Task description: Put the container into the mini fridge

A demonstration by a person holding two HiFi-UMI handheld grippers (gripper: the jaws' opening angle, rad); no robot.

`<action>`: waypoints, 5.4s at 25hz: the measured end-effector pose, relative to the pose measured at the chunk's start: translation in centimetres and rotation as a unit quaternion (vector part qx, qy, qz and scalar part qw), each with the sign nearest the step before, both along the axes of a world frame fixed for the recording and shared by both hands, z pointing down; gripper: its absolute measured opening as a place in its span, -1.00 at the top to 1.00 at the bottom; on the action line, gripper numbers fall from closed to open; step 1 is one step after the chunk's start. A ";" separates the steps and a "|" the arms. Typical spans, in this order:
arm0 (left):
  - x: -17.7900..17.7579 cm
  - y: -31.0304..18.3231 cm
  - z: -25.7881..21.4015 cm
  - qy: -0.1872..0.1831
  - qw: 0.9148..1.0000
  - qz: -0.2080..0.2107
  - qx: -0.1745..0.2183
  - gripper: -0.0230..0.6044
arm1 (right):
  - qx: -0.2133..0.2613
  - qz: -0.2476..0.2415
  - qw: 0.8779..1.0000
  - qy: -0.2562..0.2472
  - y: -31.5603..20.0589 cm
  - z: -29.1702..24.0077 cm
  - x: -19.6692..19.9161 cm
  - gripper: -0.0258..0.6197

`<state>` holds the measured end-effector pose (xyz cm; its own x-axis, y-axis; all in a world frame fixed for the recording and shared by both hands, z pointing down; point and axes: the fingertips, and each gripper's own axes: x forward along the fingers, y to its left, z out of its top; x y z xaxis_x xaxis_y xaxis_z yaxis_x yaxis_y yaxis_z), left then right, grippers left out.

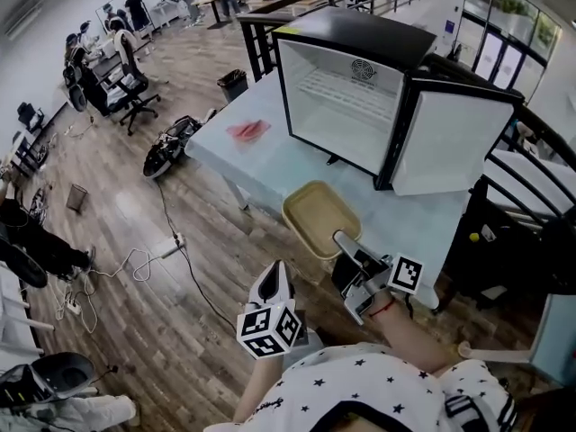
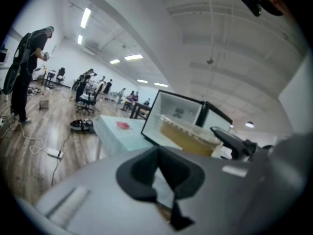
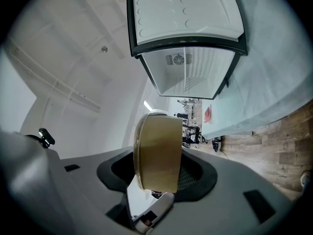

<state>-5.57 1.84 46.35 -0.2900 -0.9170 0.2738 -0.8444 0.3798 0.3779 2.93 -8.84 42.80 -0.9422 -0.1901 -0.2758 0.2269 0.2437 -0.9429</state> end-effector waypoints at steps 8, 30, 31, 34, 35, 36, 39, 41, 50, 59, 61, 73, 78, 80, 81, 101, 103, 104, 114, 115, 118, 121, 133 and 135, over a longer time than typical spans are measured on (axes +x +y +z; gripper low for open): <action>-6.4 -1.4 -0.4 0.000 0.999 0.035 -0.004 0.91 | -0.006 0.040 0.999 0.000 -1.5 -0.3 -5.5 0.25; -15.7 -7.6 0.5 -0.004 0.991 0.131 -0.009 0.91 | 0.011 0.154 0.988 0.001 -6.7 -0.7 -11.8 0.25; -16.0 -8.0 0.5 -0.005 0.991 0.132 -0.010 0.91 | 0.009 0.158 0.987 -0.001 -7.0 -0.7 -11.8 0.25; -16.7 -9.2 0.6 -0.004 0.991 0.134 -0.011 0.91 | 0.007 0.169 0.986 0.000 -8.2 -0.6 -11.8 0.25; -16.9 -9.6 0.6 -0.003 0.991 0.134 -0.010 0.91 | 0.009 0.172 0.985 0.002 -8.8 -0.5 -11.8 0.25; -17.0 -10.1 0.6 -0.003 0.991 0.135 -0.009 0.91 | 0.010 0.175 0.985 0.003 -9.4 -0.4 -11.8 0.25; -17.7 -11.8 0.6 -0.007 0.990 0.138 -0.007 0.91 | 0.008 0.182 0.983 0.001 -11.4 -0.1 -12.2 0.25; -18.5 -13.0 0.7 -0.009 0.990 0.140 -0.010 0.91 | 0.007 0.186 0.983 -0.002 -12.6 0.0 -12.6 0.25; -20.6 -19.3 1.0 -0.010 0.987 0.159 -0.017 0.91 | -0.002 0.220 0.975 -0.004 -19.0 0.1 -13.8 0.25; -20.3 -24.8 0.5 -0.011 0.981 0.192 -0.019 0.91 | 0.000 0.256 0.967 0.008 -24.5 -0.9 -13.6 0.25; -20.2 -25.9 0.4 -0.014 0.980 0.200 -0.017 0.91 | 0.000 0.266 0.964 0.010 -25.7 -0.9 -13.2 0.25; -18.7 -30.6 1.3 -0.014 0.971 0.238 -0.015 0.91 | -0.017 0.323 0.946 0.018 -31.4 -0.5 -11.0 0.25; -17.8 -31.6 1.4 -0.011 0.967 0.252 -0.017 0.91 | -0.023 0.342 0.939 0.020 -32.9 -0.7 -10.4 0.25; -17.4 -32.0 1.5 -0.010 0.966 0.256 -0.017 0.91 | -0.027 0.351 0.936 0.017 -33.5 -0.7 -10.1 0.25; -17.3 -32.1 1.5 -0.009 0.966 0.258 -0.017 0.91 | -0.032 0.355 0.934 0.013 -33.8 -0.6 -9.9 0.25; -16.4 -32.6 2.2 -0.002 0.966 0.259 -0.023 0.91 | -0.065 0.432 0.899 0.006 -38.2 0.0 -9.6 0.25; -16.4 -32.6 2.2 -0.002 0.966 0.258 -0.023 0.91 | -0.066 0.436 0.897 0.007 -38.5 0.1 -9.6 0.25; -16.4 -32.7 2.2 -0.002 0.966 0.258 -0.024 0.91 | -0.067 0.438 0.896 0.006 -38.7 0.1 -9.6 0.25; -16.0 -32.8 2.3 0.002 0.966 0.258 -0.026 0.91 | -0.059 0.444 0.894 0.007 -39.7 -0.2 -10.1 0.25; -15.9 -32.8 2.3 0.002 0.966 0.259 -0.025 0.91 | -0.059 0.443 0.894 0.004 -39.6 -0.2 -10.1 0.25; -15.9 -32.9 2.3 0.003 0.966 0.258 -0.026 0.91 | -0.062 0.441 0.895 -0.005 -39.5 -0.2 -10.3 0.25; -16.0 -32.9 2.3 0.003 0.966 0.258 -0.025 0.91 | -0.064 0.442 0.895 0.000 -39.4 -0.2 -10.3 0.25; -16.2 -32.3 2.1 0.003 0.966 0.258 -0.025 0.91 | -0.081 0.442 0.893 0.011 -38.5 1.2 -9.7 0.13; -16.2 -32.2 2.0 0.002 0.966 0.258 -0.024 0.91 | -0.074 0.441 0.895 0.007 -38.4 0.9 -9.7 0.12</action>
<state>-21.78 -30.36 48.38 0.2032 -0.9257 0.3189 -0.9245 -0.0740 0.3740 -6.72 -47.24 43.75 -0.4119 -0.8943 -0.1748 -0.0043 0.1938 -0.9810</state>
